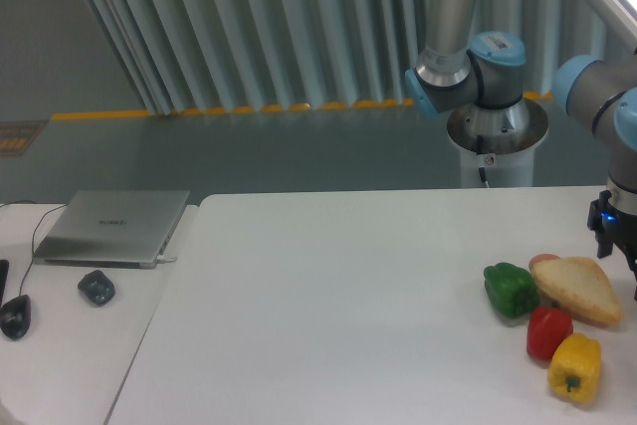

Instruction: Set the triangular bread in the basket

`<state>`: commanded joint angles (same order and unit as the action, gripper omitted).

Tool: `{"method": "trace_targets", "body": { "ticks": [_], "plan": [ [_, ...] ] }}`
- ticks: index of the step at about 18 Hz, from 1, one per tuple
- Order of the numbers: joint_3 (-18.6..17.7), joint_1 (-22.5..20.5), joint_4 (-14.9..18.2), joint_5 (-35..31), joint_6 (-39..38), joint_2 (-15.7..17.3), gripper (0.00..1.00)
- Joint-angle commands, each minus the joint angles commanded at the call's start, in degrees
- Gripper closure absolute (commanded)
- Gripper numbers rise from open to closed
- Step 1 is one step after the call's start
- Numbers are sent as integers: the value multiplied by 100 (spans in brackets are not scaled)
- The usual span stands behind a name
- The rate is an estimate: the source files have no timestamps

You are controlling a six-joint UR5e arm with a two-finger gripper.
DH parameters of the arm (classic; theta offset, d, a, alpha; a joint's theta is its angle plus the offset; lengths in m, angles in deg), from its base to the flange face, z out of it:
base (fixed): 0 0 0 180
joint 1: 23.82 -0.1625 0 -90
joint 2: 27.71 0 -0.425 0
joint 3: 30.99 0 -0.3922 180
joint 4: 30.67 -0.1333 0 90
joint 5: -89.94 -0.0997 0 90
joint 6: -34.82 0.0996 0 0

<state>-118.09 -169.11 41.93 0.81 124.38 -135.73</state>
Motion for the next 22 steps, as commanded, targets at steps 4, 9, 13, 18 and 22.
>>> {"method": "trace_targets", "body": {
  "ticks": [4,9,13,18,22],
  "plan": [
    [-490,-78,-595,1021,-228,96,0],
    [-554,-70,-493,46,139,176,0],
    [-843,-78,-439,10,386,307,0],
    [-1387,0,-422,-78,448,536,0],
    [-1503,53,-440,-157,404,589,0]
  ]
}}
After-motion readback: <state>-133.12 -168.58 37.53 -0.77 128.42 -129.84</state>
